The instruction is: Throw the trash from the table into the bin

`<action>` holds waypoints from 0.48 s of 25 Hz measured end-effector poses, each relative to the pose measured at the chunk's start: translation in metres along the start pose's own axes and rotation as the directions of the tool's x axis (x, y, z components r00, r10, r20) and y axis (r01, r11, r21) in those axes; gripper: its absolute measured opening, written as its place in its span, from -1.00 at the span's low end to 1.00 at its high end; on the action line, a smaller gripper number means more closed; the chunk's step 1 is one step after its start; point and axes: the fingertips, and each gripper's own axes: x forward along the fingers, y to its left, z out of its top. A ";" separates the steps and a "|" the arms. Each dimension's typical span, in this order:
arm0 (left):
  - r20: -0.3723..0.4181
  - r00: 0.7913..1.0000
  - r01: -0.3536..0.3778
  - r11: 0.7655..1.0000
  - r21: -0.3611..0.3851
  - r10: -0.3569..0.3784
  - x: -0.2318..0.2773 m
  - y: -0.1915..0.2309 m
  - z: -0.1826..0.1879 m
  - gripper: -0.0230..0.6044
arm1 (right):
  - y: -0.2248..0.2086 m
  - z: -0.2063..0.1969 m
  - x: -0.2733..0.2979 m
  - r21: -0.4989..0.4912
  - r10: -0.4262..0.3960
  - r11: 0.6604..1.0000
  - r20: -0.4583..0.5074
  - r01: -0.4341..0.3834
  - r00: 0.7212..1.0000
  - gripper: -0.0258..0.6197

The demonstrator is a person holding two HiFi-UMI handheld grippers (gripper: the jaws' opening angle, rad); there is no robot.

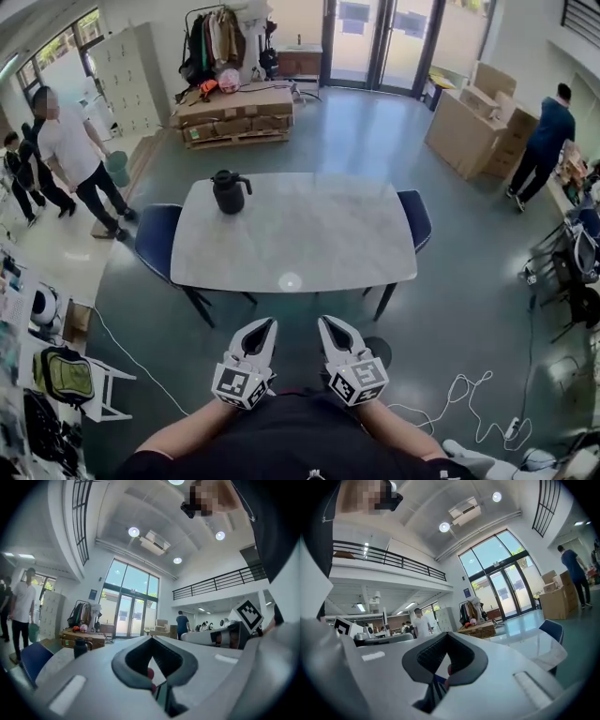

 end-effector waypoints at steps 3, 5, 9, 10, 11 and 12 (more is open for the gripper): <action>0.002 1.000 -0.028 0.999 -0.022 0.028 -0.031 0.016 -0.005 -0.92 | 0.031 -0.010 0.006 -0.013 0.013 1.000 -0.016 -0.013 1.000 -0.84; 0.007 0.999 -0.032 0.999 -0.025 0.032 -0.042 0.022 -0.004 -0.93 | 0.043 -0.010 0.009 -0.030 0.011 0.999 -0.013 -0.011 1.000 -0.84; 0.027 0.999 -0.039 0.999 -0.026 0.040 -0.055 0.028 0.001 -0.92 | 0.055 -0.008 0.010 -0.072 -0.002 0.997 -0.017 0.001 1.000 -0.84; 0.032 0.999 -0.043 0.999 -0.029 0.044 -0.057 0.030 0.002 -0.93 | 0.057 -0.007 0.009 -0.082 -0.005 0.997 -0.019 0.003 1.000 -0.84; 0.037 0.998 -0.048 0.998 -0.034 0.049 -0.059 0.031 0.003 -0.92 | 0.059 -0.007 0.009 -0.090 -0.005 0.996 -0.020 0.003 1.000 -0.84; 0.042 0.998 -0.053 0.998 -0.039 0.055 -0.060 0.032 0.003 -0.92 | 0.059 -0.006 0.008 -0.096 -0.004 0.995 -0.021 0.002 1.000 -0.84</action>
